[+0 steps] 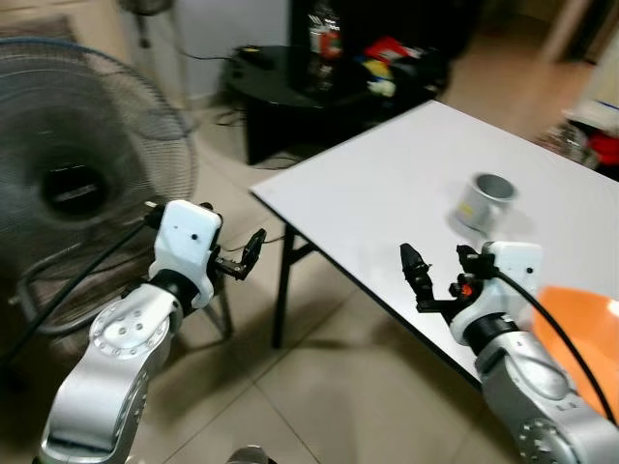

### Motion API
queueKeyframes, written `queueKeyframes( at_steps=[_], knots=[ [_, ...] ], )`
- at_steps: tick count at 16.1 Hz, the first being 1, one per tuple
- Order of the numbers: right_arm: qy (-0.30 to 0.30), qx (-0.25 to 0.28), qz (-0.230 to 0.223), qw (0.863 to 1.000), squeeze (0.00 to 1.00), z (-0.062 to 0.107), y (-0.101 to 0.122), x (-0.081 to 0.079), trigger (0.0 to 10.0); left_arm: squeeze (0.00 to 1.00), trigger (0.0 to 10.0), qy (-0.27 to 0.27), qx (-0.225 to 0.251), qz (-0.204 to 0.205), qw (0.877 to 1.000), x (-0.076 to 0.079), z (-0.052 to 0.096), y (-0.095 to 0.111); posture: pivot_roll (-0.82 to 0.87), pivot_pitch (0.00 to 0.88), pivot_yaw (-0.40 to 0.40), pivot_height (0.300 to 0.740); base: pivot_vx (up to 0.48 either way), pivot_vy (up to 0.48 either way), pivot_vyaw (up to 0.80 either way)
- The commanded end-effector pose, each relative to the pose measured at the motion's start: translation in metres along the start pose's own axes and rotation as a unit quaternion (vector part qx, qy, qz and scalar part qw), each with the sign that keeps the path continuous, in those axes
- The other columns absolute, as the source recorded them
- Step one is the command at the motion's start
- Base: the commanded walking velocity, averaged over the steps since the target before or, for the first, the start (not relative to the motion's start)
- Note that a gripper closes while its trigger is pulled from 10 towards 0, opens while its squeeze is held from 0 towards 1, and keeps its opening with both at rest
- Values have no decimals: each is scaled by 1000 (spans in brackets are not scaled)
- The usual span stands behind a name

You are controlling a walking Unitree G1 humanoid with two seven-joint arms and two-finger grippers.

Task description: Setting the table

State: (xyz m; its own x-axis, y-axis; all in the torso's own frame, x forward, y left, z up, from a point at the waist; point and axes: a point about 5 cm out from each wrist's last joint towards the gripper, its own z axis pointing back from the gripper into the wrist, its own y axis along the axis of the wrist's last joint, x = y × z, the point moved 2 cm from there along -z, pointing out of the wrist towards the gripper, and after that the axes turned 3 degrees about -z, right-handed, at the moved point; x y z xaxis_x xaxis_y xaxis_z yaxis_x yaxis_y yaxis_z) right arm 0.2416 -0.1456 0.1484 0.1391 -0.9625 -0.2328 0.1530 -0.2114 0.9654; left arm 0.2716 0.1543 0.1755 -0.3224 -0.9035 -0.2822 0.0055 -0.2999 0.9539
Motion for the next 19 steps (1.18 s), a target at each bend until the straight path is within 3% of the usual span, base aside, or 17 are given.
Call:
queueKeyframes(
  at_steps=[1,8,19],
  knots=[
    [14,7,-1,1000,1000,2,0,-5,10000,0,10000,6,5,-4,1000,-5,-1,3,67,0,-15,740,0,0,800],
    [11,-21,-21,1000,1000,14,-22,-8,10000,0,10000,-3,-10,-1,1000,2,-1,-6,65,0,17,740,0,0,800],
    [53,-49,-37,997,1000,6,-30,-14,10000,0,10000,27,-24,-16,999,-7,5,-9,90,0,-14,740,0,0,800]
  ],
)
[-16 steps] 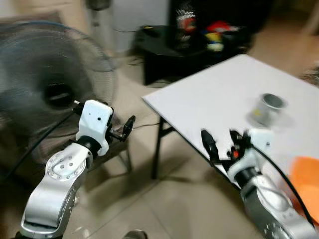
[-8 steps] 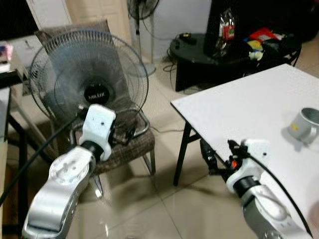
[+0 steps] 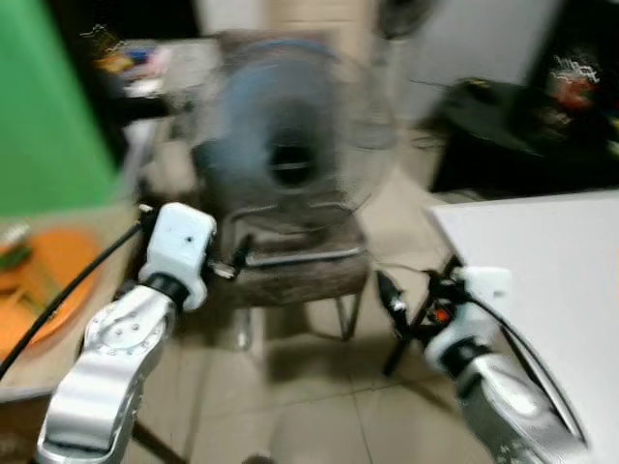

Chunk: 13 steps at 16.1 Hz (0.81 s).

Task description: Setting the table

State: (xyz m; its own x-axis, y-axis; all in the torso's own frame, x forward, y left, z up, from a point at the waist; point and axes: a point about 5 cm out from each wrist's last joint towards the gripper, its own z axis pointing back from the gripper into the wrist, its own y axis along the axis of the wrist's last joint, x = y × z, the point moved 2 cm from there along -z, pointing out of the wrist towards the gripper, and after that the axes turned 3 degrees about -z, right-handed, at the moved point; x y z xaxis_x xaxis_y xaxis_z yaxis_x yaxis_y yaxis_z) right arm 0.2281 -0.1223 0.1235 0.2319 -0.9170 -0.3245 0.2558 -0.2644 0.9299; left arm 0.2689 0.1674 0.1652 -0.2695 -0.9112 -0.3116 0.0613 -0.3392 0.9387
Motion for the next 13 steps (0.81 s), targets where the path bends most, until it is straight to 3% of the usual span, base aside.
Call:
queueKeyframes(
  at_steps=[1,13],
  knots=[
    [1,-2,2,1000,1000,0,2,3,10000,0,10000,0,10,-5,1000,1,-1,6,90,0,-14,740,0,0,800],
    [33,-5,3,999,1000,-4,5,-2,10000,0,10000,7,14,-4,1000,2,-2,8,96,0,-25,740,0,0,800]
  ],
)
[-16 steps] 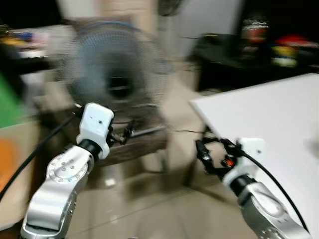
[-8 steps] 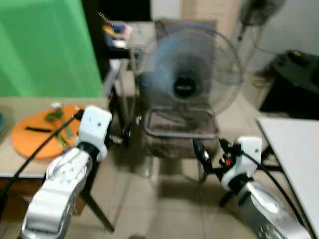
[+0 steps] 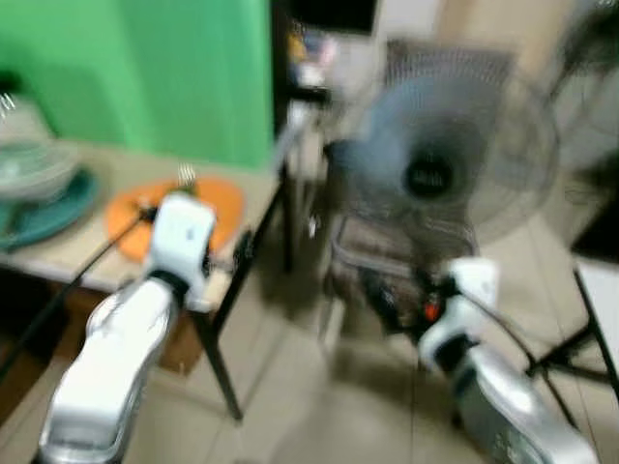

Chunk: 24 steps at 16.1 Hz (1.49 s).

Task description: Setting the table

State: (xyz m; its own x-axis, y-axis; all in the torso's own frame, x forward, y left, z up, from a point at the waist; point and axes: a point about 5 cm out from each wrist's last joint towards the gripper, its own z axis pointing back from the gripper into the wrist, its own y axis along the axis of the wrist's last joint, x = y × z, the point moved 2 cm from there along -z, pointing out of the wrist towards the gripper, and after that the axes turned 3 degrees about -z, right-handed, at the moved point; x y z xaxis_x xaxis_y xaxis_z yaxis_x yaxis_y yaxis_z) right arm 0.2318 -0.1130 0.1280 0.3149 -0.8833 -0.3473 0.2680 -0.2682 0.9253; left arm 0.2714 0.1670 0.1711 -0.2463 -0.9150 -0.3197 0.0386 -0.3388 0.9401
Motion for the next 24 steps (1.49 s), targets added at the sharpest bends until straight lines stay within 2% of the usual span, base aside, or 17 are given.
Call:
queueKeyframes(
  at_steps=[1,7,9,10,11,13,14,15,17,20,24],
  knots=[
    [-9,-2,4,1000,1000,3,1,6,10000,0,10000,-2,5,5,1000,3,0,3,97,0,-26,740,0,0,800],
    [-8,3,1,1000,1000,-1,2,7,10000,0,10000,-8,21,18,1000,5,-1,8,103,0,-26,740,0,0,800],
    [-13,13,42,999,1000,-3,6,6,10000,0,10000,-7,23,19,1000,5,0,8,103,0,-26,740,0,0,300],
    [-27,11,58,998,808,-4,6,8,10000,0,10000,-7,23,20,1000,5,0,8,101,0,-25,740,0,0,0],
    [-41,11,63,997,0,-5,6,11,10000,0,10000,-7,23,21,999,5,1,8,100,0,-26,740,0,0,0],
    [-50,18,67,996,0,-4,7,15,10000,0,10000,-7,22,20,1000,5,1,6,100,0,-27,740,0,0,0],
    [-76,30,61,995,0,-2,8,24,10000,0,10000,-3,28,23,999,2,2,6,101,0,-29,740,255,0,0],
    [-96,38,73,992,0,-1,9,31,10000,0,10000,2,34,29,999,0,4,5,99,0,-29,740,259,0,0],
    [-108,43,92,989,0,-1,7,35,10000,0,10000,10,37,36,999,-4,6,1,101,0,-31,740,261,0,0],
    [-111,45,93,988,0,-4,5,39,10000,0,10000,16,33,34,999,-6,11,-9,110,0,-41,740,280,0,0],
    [-108,53,97,988,0,-10,8,41,10000,0,10000,13,37,32,999,-4,11,-10,116,0,-51,740,342,0,0]
  ],
)
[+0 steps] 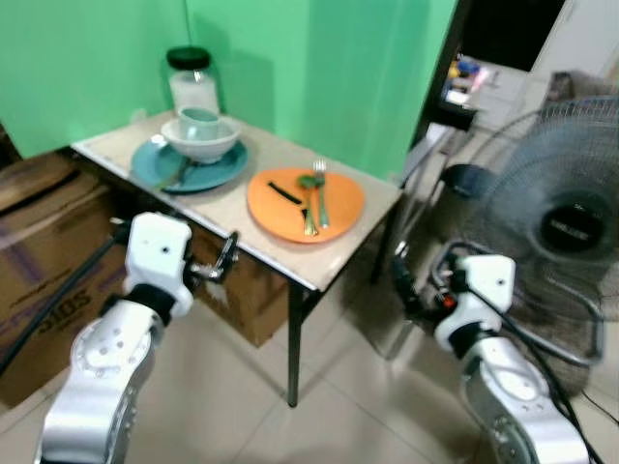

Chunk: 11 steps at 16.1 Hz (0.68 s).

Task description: Setting the table

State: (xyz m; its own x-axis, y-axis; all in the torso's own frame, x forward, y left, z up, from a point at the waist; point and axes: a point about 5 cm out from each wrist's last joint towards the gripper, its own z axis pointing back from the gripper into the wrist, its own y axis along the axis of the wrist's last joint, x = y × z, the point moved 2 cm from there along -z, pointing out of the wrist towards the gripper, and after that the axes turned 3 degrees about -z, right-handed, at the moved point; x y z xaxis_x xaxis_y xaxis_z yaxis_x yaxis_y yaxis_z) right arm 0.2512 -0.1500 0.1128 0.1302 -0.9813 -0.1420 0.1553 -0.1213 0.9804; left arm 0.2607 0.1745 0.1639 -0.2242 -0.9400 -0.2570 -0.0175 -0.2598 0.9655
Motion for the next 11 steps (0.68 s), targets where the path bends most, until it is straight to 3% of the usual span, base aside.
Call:
queueKeyframes(
  at_steps=[1,3,11],
  knots=[
    [5,15,8,1000,0,-4,6,-2,10000,0,10000,1,1,-2,1000,-2,1,-1,114,0,-52,740,360,0,400],
    [28,17,21,999,0,-2,7,-8,10000,0,10000,-3,-1,-1,1000,0,1,-2,109,0,-53,740,356,0,0],
    [17,11,15,1000,0,0,4,-6,10000,0,10000,-14,0,1,1000,5,1,-2,107,0,-55,740,357,0,0]
  ],
)
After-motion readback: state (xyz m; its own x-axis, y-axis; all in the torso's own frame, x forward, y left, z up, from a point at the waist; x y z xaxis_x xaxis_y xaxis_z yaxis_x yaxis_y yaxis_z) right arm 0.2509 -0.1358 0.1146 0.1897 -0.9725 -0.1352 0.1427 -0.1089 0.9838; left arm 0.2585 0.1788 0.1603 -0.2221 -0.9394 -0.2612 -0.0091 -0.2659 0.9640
